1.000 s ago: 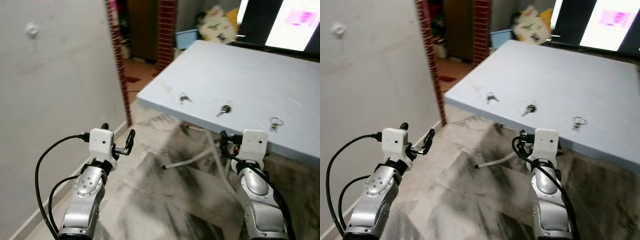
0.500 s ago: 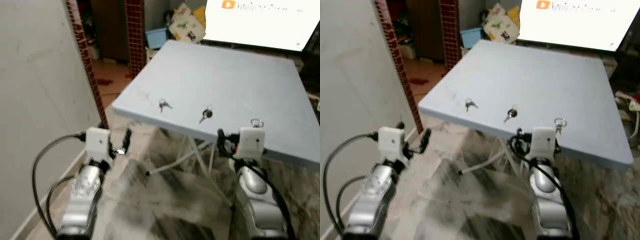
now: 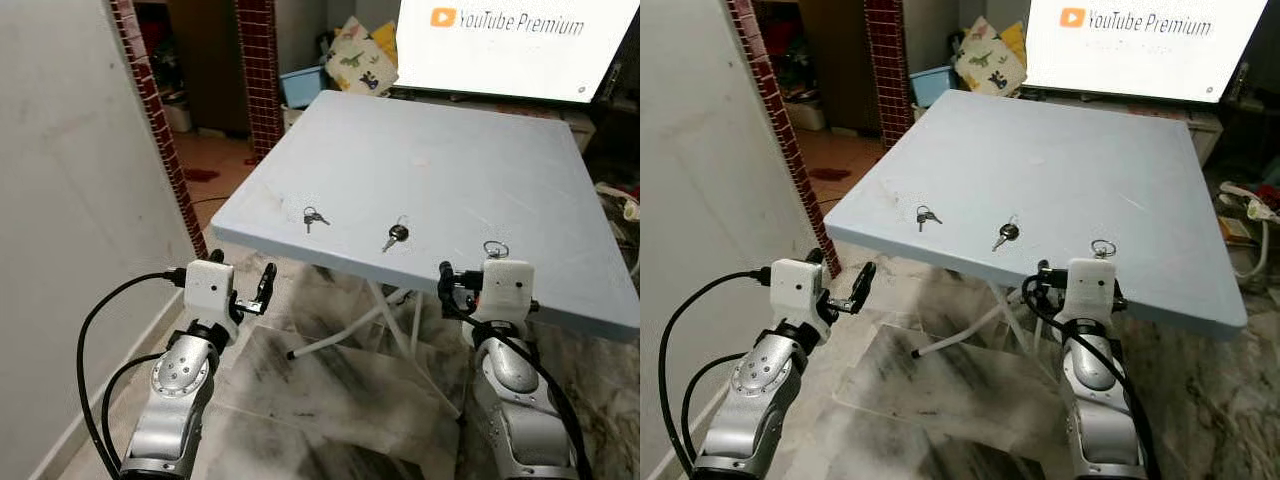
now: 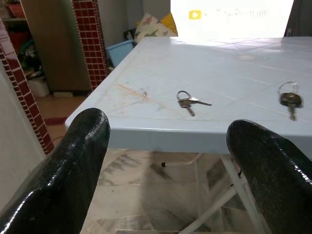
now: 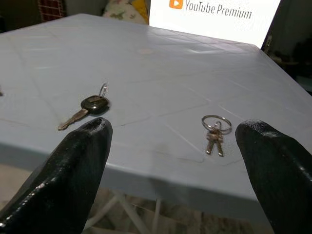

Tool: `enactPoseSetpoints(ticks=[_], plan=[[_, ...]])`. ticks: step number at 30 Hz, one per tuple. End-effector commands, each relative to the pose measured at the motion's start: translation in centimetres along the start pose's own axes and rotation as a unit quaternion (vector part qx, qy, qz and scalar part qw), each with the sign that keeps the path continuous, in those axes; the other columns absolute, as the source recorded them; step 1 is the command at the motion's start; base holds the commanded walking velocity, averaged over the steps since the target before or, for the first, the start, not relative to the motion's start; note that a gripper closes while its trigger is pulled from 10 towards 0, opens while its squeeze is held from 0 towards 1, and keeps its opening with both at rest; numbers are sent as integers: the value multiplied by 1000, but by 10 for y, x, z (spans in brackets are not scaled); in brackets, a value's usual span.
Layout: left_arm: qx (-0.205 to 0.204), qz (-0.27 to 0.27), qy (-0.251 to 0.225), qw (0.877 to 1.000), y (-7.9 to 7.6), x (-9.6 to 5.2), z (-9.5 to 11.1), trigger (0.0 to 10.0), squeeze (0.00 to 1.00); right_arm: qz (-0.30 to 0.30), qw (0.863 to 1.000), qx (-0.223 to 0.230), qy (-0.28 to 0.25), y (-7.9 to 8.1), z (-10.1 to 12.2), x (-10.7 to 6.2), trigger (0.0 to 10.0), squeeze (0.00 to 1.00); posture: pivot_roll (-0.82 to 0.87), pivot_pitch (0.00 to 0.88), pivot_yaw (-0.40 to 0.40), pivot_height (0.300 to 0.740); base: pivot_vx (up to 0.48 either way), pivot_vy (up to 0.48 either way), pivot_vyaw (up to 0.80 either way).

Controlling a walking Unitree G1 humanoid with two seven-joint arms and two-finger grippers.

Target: Hang keys on a hook

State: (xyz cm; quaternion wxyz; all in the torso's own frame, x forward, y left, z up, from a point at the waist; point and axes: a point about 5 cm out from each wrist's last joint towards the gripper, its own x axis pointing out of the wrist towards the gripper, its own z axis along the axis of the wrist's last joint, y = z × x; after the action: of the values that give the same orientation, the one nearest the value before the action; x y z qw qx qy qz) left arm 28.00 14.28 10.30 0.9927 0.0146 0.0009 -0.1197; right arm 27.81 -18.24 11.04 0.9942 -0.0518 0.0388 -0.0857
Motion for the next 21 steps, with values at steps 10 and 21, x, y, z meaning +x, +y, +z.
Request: enactPoseSetpoints(ticks=[10,21], plan=[[7,-1,-4,1000,3,-2,3,10000,0,5,1000,3,-15,5,5,0,10000,0,-72,14,25,740,374,0,0],[14,6,3,1000,5,-7,-1,10000,0,24,999,18,-17,10,8,0,10000,0,-66,26,21,740,86,0,0]])
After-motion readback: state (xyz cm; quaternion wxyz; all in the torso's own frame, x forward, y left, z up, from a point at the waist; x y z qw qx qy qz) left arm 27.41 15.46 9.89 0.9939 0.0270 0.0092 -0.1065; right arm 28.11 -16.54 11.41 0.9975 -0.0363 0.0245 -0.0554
